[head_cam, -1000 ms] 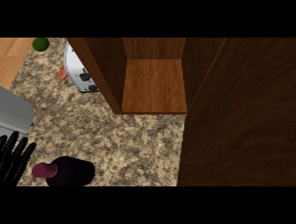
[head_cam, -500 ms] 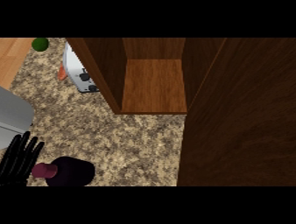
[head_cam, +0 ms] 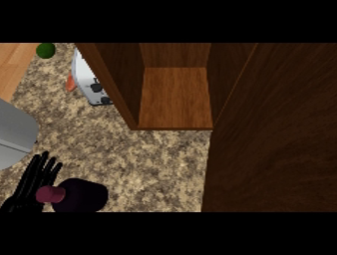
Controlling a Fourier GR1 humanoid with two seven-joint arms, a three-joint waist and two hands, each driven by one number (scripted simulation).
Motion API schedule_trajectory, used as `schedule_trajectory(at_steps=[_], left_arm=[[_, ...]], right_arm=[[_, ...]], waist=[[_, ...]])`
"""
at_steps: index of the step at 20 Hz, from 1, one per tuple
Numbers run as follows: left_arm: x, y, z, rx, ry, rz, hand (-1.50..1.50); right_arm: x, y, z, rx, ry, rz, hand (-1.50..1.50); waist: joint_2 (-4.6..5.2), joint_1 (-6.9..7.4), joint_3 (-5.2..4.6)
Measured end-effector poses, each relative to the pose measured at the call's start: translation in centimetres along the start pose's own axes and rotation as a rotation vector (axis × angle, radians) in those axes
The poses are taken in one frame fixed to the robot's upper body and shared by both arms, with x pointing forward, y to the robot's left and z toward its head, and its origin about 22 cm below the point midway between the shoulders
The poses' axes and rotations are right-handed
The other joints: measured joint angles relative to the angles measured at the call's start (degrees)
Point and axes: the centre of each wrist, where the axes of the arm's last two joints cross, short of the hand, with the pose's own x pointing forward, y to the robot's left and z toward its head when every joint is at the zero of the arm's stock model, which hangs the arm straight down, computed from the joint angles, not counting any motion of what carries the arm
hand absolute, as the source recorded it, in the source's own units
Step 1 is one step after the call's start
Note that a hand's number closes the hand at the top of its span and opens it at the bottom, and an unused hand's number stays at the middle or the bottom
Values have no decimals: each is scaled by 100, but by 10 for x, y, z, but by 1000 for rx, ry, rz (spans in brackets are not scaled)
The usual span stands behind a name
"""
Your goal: Pick up the wine, place it into the cabinet and close the cabinet
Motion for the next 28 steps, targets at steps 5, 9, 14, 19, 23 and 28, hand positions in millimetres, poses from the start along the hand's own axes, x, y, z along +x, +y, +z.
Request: schedule_trajectory(at_steps=[5, 9, 14, 19, 23, 28], left_arm=[[-14, 6, -7, -1, -2, 13, -150], [-27, 5, -11, 1, 4, 17, -150], [-38, 5, -5, -5, 15, 9, -150], [-46, 6, -15, -10, 21, 5, -150], [-58, 10, -11, -12, 28, 11, -150], [-72, 5, -14, -26, 43, 30, -150]], right_arm=[[2, 3, -3, 3, 2, -13, -150], [3, 1, -2, 8, 8, -1, -150], [3, 3, -1, 9, 16, -14, -150], [2, 4, -2, 13, 13, -12, -150], [1, 6, -2, 18, 9, -21, -150], [7, 8, -6, 21, 13, -28, -150]], waist=[[1, -1, -1], [0, -7, -1], [-2, -5, -1], [1, -2, 0], [1, 1, 0], [1, 0, -2]])
